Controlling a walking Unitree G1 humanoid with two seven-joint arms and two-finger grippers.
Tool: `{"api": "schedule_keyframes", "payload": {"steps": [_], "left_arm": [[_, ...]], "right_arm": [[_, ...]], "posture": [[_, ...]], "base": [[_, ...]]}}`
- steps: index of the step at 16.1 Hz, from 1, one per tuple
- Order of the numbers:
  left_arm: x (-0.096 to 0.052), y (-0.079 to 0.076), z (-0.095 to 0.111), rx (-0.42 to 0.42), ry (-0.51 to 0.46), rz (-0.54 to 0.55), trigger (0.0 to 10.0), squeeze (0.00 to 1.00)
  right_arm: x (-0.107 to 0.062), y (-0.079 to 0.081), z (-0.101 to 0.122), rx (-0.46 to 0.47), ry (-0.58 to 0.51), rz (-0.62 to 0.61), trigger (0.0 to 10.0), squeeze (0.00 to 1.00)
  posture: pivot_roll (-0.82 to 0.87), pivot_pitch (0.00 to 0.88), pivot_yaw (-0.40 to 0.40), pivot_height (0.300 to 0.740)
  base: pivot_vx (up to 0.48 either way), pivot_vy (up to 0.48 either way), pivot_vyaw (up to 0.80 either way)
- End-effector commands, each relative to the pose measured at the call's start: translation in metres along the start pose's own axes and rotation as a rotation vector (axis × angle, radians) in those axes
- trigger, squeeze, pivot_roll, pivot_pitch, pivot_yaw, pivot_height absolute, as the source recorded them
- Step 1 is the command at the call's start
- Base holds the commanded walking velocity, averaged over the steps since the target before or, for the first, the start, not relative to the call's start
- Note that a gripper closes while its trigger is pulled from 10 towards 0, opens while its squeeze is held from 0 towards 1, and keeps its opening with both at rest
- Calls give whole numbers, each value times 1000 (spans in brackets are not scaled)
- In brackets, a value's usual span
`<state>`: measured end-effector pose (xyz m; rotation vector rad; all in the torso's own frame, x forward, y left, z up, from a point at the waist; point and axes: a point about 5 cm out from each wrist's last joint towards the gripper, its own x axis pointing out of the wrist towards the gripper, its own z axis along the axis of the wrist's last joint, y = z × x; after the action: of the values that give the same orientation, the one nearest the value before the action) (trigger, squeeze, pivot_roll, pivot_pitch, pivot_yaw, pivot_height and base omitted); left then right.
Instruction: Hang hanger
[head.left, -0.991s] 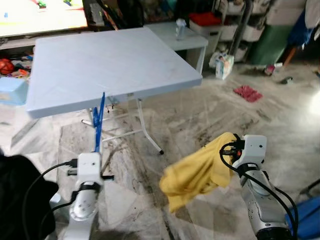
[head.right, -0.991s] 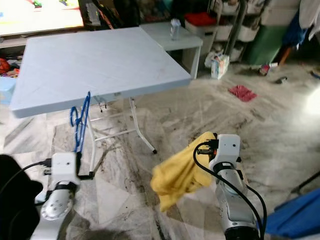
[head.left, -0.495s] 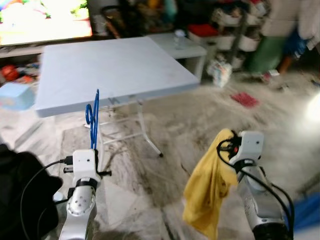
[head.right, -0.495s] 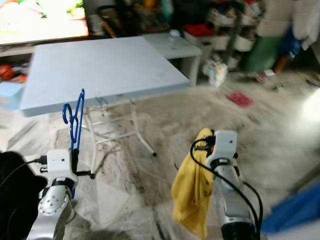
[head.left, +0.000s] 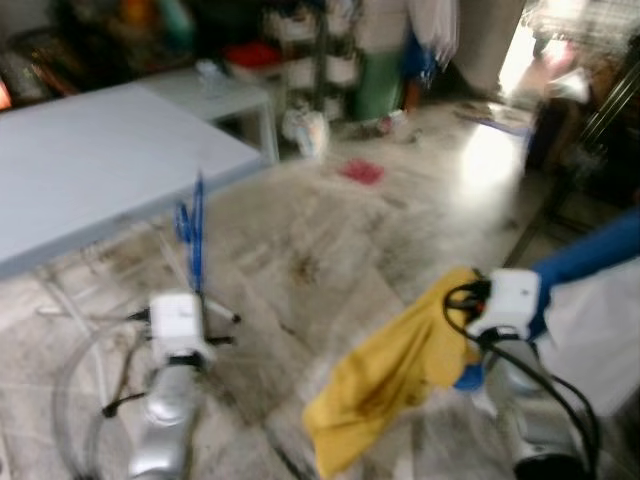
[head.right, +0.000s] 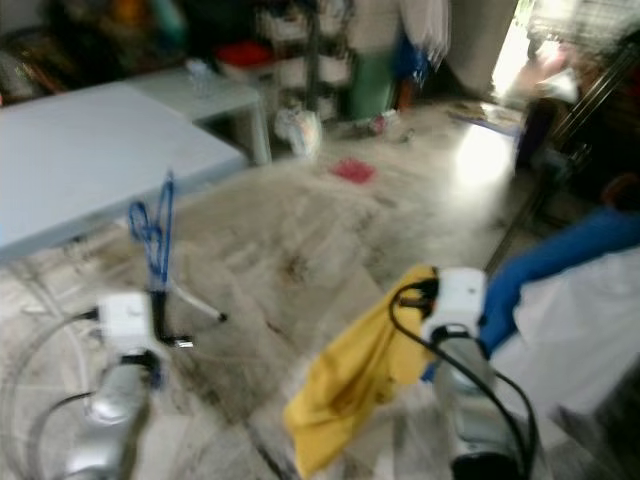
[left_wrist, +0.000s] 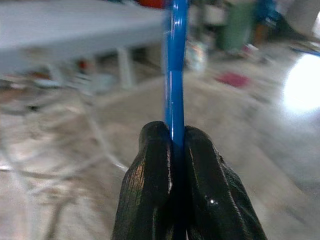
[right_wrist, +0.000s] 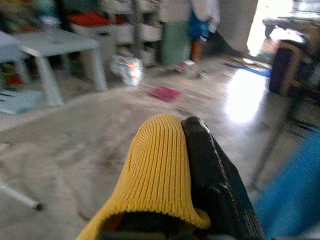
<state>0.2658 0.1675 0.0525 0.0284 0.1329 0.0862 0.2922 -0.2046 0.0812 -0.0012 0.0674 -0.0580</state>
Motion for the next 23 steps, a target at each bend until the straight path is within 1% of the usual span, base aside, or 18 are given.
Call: {"api": "schedule_keyframes", "payload": {"steps": [1, 4, 7, 10, 13, 19, 21, 23], "left_arm": [[1, 11, 4, 6, -15, 27, 10000, 0], [2, 10, 3, -13, 1, 19, 10000, 0], [3, 8, 1, -14, 21, 3, 10000, 0], [4, 7, 1, 7, 28, -19, 10000, 0], [5, 3, -2, 0, 49, -46, 10000, 0], [9, -4, -4, 9, 75, -80, 10000, 0], [11, -6, -3, 51, 63, -98, 10000, 0], [12, -3, -6, 52, 71, -95, 10000, 0]], "right_arm": [[5, 9, 15, 6, -60, 34, 10000, 0], [4, 9, 16, 5, -60, 35, 10000, 0], [3, 7, 16, 2, -57, 23, 10000, 0], [3, 7, 17, 8, -58, 19, 10000, 0], [3, 8, 18, 21, -53, 12, 10000, 0], [5, 9, 18, 17, -57, 7, 10000, 0], [6, 10, 13, 18, -35, 19, 10000, 0], [7, 11, 10, 20, -22, 26, 10000, 0]], "posture": [[67, 0, -45, 740], [59, 0, -41, 740], [51, 0, -35, 740], [47, 0, -32, 740], [43, 0, -30, 740], [44, 0, -31, 740], [54, 0, -40, 740], [58, 0, -43, 740]], "base": [[0, 431, -725], [0, 430, -642], [0, 456, -585], [0, 455, -569], [0, 447, -662], [0, 432, -709], [0, 0, 0], [0, 0, 0]]}}
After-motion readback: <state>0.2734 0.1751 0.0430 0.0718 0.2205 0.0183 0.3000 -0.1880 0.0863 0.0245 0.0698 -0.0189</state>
